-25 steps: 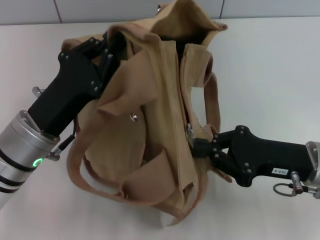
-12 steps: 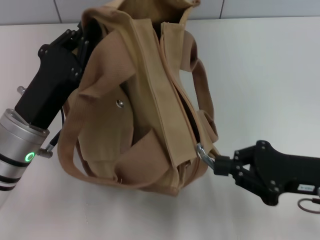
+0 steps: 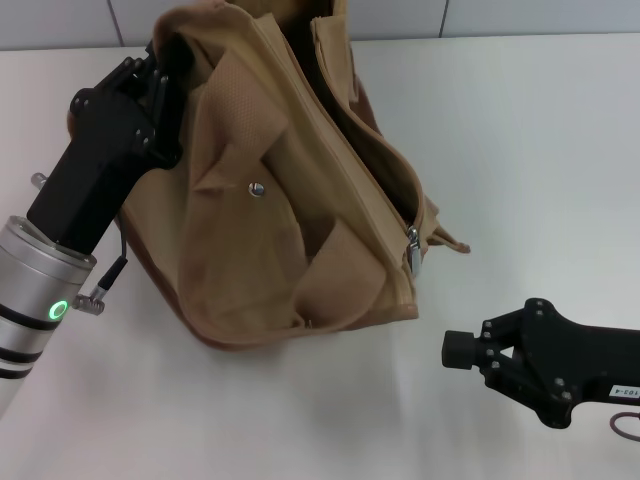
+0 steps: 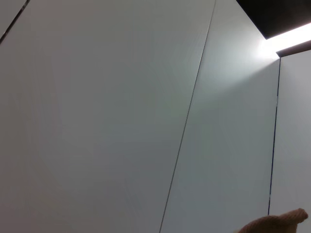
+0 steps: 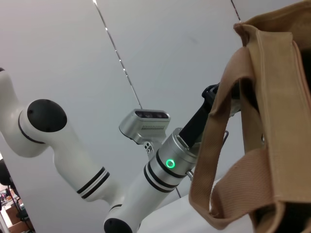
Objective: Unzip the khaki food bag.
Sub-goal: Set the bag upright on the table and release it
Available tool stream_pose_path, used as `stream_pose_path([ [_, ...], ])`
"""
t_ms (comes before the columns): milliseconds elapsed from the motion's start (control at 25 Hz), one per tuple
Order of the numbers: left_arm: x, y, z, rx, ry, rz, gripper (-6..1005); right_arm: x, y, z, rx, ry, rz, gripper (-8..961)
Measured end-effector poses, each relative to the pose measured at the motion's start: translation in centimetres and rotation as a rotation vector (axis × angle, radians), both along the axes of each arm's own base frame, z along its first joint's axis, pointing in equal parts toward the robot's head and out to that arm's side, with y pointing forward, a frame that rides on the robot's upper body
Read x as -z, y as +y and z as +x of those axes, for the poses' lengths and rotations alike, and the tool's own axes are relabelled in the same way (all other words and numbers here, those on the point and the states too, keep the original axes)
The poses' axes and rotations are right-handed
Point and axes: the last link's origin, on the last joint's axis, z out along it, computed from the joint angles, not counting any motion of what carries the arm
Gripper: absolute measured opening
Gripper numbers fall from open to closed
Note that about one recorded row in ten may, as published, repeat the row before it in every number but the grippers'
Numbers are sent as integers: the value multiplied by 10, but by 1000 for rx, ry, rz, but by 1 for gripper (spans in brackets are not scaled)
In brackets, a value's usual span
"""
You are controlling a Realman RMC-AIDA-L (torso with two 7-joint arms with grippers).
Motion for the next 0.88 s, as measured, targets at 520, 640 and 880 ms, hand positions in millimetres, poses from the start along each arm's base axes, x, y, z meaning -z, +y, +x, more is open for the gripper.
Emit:
stream_pose_path([
  [520,0,-2,-2,-6,-4,-6,59,-8,5,35,126,-121,301,95],
  [640,0,-2,-1,-4,-4,-8,58,-5,2,42,143,-129,441,185],
  [880,1,-1,0,-1,-9,-16,58,2,3,42,151,-122,564,418],
])
